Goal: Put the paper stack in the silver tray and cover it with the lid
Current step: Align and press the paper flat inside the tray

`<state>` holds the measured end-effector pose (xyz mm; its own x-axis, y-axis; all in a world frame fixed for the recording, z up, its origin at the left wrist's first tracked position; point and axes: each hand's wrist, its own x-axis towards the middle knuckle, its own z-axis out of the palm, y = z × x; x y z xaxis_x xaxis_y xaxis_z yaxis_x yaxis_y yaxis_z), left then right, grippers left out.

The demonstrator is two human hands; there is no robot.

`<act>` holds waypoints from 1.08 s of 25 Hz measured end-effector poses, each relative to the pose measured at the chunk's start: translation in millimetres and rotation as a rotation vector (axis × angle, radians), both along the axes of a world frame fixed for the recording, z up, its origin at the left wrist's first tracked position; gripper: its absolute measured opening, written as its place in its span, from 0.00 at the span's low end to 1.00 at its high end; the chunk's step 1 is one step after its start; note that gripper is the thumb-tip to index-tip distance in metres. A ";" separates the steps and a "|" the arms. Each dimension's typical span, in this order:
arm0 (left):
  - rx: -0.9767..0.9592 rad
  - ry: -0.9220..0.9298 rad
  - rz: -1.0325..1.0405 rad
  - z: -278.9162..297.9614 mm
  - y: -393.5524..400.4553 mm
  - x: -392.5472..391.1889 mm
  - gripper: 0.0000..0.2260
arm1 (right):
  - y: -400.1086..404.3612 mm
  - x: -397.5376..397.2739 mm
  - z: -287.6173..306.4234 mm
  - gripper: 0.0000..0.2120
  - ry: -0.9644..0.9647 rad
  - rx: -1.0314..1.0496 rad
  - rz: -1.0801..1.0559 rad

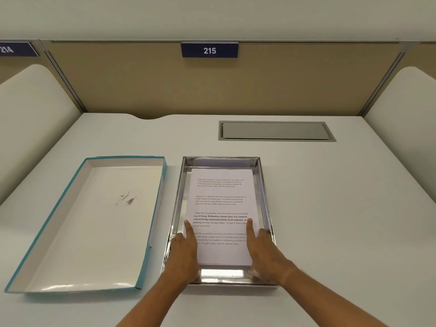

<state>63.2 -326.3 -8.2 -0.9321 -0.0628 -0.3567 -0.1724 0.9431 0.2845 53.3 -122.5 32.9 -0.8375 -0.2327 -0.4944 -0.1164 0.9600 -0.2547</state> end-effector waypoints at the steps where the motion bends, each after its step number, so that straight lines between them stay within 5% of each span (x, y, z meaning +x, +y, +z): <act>1: 0.040 -0.042 0.012 4.1 -1.4 -3.9 0.55 | -0.6 -4.0 2.4 0.54 -0.065 -0.017 -0.028; 4: 0.176 -0.152 0.074 17.1 -7.7 -28.2 0.59 | -1.6 -28.8 11.0 0.54 -0.135 -0.137 -0.195; 8: 0.374 0.016 0.165 28.7 -6.8 -72.9 0.35 | -8.9 -65.9 18.8 0.25 0.019 -0.393 -0.493; 13: 0.502 0.019 0.309 32.2 -5.7 -99.7 0.15 | -19.5 -82.9 12.7 0.27 -0.014 -0.474 -0.666; 17: 0.476 0.016 0.312 26.9 -11.5 -100.0 0.13 | -15.0 -87.6 4.2 0.11 -0.005 -0.439 -0.654; 20: 0.444 0.016 0.298 25.2 -12.0 -99.5 0.13 | -14.9 -88.8 -2.1 0.13 0.020 -0.407 -0.621; 25: 0.540 -0.010 0.382 29.9 -9.7 -104.0 0.13 | -15.7 -100.6 0.0 0.33 0.080 -0.293 -0.499; 27: 0.620 -0.031 0.478 34.6 -6.3 -109.2 0.17 | -14.3 -120.9 5.9 0.30 0.147 -0.243 -0.406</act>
<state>-46.0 -332.7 26.4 -0.8432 -0.2360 -0.4830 -0.5362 0.4346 0.7236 -67.6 -136.8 38.8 -0.9410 0.0331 -0.3367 0.2035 0.8503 -0.4853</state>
